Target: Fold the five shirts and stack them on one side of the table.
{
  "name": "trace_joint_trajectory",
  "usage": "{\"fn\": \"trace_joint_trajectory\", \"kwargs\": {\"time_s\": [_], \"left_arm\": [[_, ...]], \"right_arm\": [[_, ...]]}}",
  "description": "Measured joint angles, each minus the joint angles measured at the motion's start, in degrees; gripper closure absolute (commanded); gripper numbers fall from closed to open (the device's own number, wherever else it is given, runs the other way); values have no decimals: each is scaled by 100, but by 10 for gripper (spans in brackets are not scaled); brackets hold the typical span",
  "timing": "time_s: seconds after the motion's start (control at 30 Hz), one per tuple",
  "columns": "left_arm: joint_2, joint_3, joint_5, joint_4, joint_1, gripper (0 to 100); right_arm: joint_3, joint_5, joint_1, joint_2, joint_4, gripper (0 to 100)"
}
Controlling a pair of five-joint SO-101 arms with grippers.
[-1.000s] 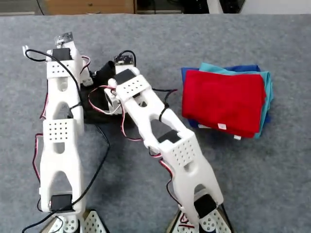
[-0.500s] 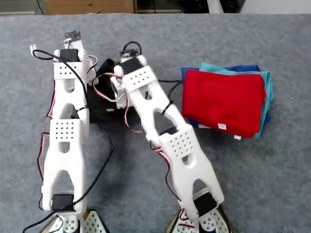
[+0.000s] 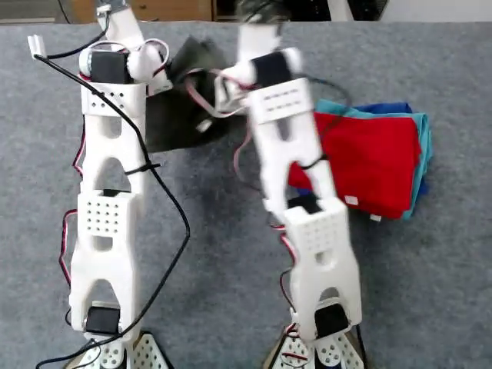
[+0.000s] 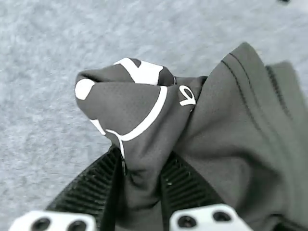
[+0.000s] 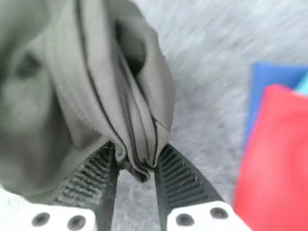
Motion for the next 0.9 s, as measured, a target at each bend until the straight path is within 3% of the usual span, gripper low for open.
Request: {"fn": "trace_joint_trajectory", "kwargs": {"time_s": [0.3, 0.6, 0.77, 0.9], "left_arm": [[-457, 0, 343, -343, 1319, 983], [-457, 0, 334, -1143, 2558, 983], [-457, 132, 343, -1679, 3253, 983], [-457, 958, 343, -2409, 3587, 982]], "right_arm": [[721, 1248, 1204, -2101, 0, 997], [4607, 1925, 2585, -5020, -114, 997], [6549, 2251, 3719, -6295, -1090, 997], [7859, 2620, 4308, -6971, -1890, 981]]}}
